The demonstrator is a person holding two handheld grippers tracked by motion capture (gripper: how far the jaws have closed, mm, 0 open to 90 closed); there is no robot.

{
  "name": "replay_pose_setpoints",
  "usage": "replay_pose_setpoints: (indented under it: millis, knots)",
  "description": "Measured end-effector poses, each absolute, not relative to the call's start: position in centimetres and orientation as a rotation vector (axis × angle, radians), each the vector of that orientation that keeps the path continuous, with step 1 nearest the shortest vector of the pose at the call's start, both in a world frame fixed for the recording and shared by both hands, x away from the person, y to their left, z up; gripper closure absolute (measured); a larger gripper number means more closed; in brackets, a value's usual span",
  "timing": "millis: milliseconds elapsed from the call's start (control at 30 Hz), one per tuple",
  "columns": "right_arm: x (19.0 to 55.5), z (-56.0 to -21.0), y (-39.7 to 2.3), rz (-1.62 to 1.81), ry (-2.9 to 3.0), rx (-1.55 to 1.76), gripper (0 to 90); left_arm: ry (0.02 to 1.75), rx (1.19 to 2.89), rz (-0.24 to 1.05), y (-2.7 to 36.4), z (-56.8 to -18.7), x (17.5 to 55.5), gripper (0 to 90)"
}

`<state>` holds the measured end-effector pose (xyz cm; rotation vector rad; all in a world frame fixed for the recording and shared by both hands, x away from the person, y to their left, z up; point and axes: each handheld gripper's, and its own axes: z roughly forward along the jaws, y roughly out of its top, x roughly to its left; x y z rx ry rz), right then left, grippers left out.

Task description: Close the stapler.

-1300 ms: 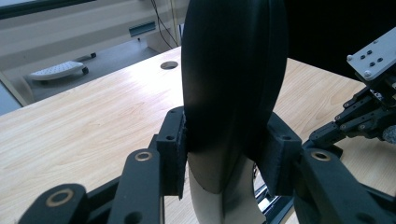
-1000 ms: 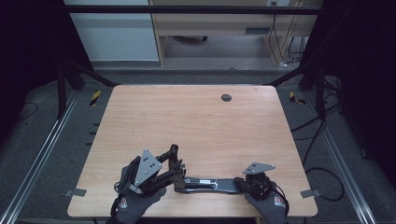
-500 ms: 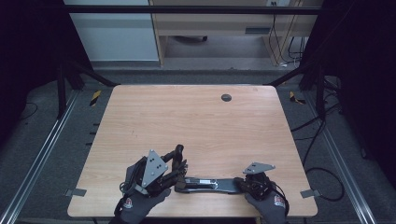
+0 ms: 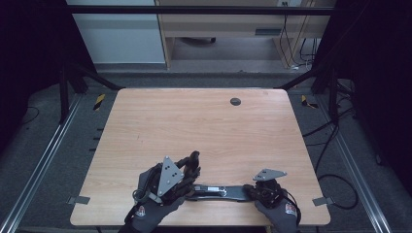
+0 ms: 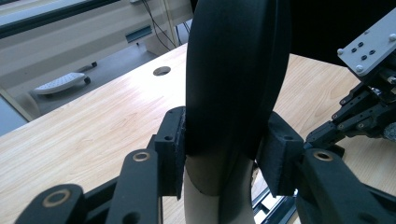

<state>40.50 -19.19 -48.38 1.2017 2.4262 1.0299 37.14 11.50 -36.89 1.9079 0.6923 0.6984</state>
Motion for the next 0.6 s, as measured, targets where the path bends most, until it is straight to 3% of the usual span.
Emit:
replay_pose_setpoints:
  millis: [600]
  knots:
    - [40.5,-48.4,-19.2,1.027,2.429,1.205,90.0,0.659,1.920,0.704,10.2,-37.2,37.3,54.5]
